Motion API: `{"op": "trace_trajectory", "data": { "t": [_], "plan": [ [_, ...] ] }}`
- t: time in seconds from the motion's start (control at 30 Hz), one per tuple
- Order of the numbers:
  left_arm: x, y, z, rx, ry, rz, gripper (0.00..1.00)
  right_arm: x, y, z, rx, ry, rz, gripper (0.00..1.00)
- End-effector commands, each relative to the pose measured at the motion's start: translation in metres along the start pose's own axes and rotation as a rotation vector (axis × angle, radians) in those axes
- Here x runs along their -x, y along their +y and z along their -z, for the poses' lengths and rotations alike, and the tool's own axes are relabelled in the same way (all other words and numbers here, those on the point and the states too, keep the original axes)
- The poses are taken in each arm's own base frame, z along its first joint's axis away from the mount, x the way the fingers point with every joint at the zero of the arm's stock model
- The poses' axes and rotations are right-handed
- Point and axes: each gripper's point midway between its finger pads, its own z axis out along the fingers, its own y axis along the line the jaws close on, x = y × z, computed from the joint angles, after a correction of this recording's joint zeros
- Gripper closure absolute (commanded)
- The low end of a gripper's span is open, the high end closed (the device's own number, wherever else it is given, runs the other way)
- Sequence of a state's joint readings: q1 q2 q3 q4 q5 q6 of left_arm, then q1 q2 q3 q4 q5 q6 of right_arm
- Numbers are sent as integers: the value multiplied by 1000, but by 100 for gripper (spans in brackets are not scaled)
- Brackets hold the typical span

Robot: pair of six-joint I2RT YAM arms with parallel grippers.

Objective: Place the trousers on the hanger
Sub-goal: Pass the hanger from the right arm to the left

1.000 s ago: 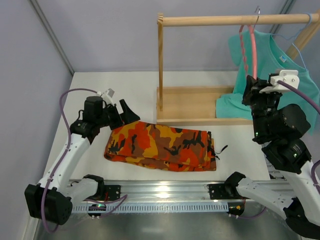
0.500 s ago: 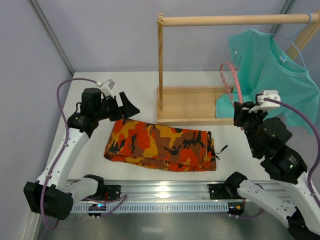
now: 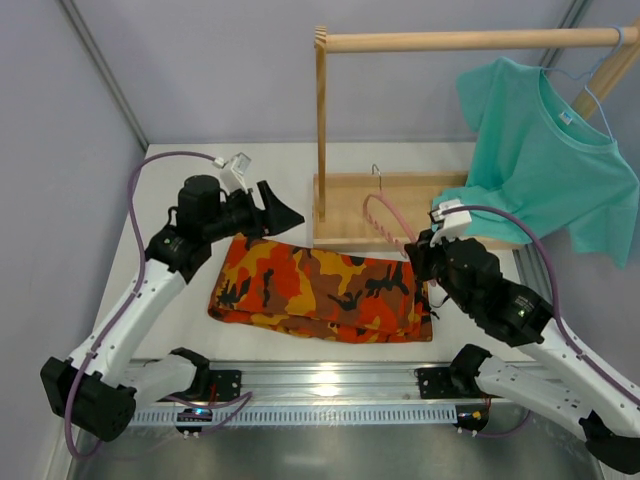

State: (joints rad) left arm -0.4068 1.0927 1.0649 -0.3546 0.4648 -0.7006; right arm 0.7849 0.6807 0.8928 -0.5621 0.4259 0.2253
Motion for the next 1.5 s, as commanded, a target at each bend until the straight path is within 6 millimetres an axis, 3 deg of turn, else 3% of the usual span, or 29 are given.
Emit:
{"op": "trace_trajectory", "data": {
  "t": [0.0, 0.2, 0.3, 0.4, 0.77, 1.0, 1.17, 1.47],
  "plan": [
    [28, -30, 0, -90, -86, -20, 23, 19, 11, 7, 39, -71, -78, 96],
    [7, -24, -18, -108, -32, -8, 26, -62, 26, -9, 84, 109, -113, 96],
    [-5, -28, -28, -126, -6, -7, 29, -87, 35, -12, 110, 156, -132, 96],
    [-15, -40, -40, -130, 5, -26, 32, -100, 41, -12, 129, 181, -138, 96],
    [0, -76, -94, -153, -115, -96, 37, -131, 52, -13, 176, 219, -182, 96],
    [-9, -73, -143, -114, -56, -84, 41, -148, 49, -15, 162, 236, -194, 95],
    [-16, -82, -162, -126, -30, -92, 41, -156, 41, -16, 130, 241, -196, 88],
    [-26, -78, -190, -87, 26, -84, 46, -161, 30, -16, 69, 235, -220, 80]
  ]
}}
